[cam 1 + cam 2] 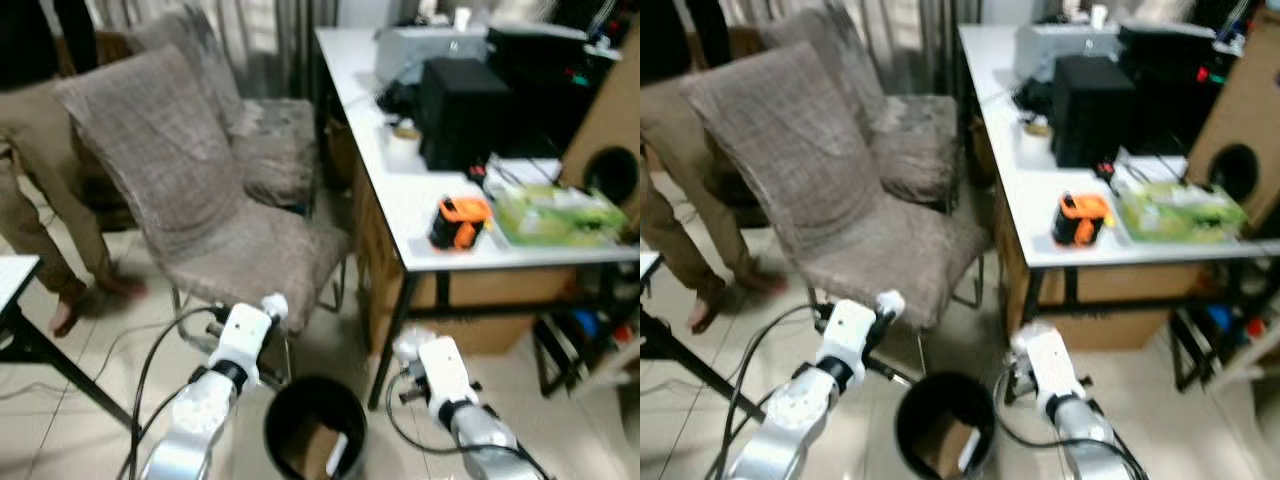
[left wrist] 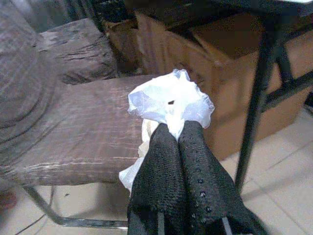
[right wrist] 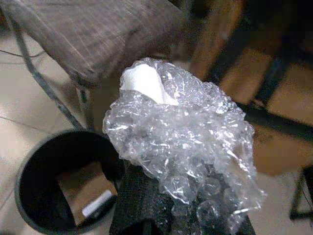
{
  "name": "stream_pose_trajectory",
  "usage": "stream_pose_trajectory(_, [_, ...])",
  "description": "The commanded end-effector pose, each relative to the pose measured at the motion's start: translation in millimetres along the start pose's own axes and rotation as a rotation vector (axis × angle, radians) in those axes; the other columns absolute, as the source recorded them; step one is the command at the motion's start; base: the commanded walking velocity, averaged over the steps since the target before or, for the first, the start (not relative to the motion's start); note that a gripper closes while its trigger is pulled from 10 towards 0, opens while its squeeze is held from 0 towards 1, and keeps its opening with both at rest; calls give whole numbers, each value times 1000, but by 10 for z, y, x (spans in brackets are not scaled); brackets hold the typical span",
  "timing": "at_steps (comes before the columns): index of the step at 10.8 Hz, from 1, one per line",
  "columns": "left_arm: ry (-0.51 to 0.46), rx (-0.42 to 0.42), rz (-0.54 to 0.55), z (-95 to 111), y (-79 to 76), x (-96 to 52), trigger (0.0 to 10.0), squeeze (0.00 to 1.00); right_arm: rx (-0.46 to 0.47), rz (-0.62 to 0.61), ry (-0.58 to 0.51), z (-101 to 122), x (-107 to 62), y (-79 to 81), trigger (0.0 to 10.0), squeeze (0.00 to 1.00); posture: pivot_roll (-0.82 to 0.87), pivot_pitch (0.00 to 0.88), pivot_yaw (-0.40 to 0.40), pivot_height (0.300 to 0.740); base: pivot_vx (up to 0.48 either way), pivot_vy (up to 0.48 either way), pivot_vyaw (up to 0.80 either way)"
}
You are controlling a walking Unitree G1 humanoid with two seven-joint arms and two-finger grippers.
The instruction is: Picking trash to rubbish bin
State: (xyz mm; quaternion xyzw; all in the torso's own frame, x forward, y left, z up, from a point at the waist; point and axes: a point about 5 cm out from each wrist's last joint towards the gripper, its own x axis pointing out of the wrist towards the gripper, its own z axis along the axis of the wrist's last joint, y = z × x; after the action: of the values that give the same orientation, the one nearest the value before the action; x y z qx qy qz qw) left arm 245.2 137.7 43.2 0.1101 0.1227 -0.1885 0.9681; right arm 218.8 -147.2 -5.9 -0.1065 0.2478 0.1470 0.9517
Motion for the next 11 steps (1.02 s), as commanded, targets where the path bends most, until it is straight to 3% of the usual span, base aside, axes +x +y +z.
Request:
stream_pose_trajectory(1, [1, 7, 5, 12, 69, -32, 10000, 0, -16, 55, 15, -3, 18, 117, 10000, 0, -109, 0, -11, 740, 334, 0, 0])
stream_pose_trajectory(3, [32, 23, -9, -43, 76, -96, 10000, 0, -67, 112, 60, -106, 66, 197, 10000, 0, -102, 6, -4, 740, 0, 0, 0])
stream_pose_trajectory(5, [53, 64, 4, -47, 158, -138, 10000, 0, -50, 176, 80, -92, 252, 278, 10000, 0, -88, 52, -1, 740, 0, 0, 0])
stream_pose_trajectory(7, [77, 108, -44, -5, 220, -320, 10000, 0, -52, 253, 74, -26, 362, 367, 10000, 0, -31, 122, -7, 740, 0, 0, 0])
stream_pose_trajectory(9, [88, 127, -94, 98, 276, -553, 10000, 0, -101, 305, 90, 45, 479, 445, 10000, 0, 35, 177, -19, 740, 0, 0, 0])
stream_pose_trajectory(11, [118, 147, -92, 119, 324, -691, 10000, 0, -162, 368, 92, 149, 559, 511, 10000, 0, 51, 197, -21, 740, 0, 0, 0])
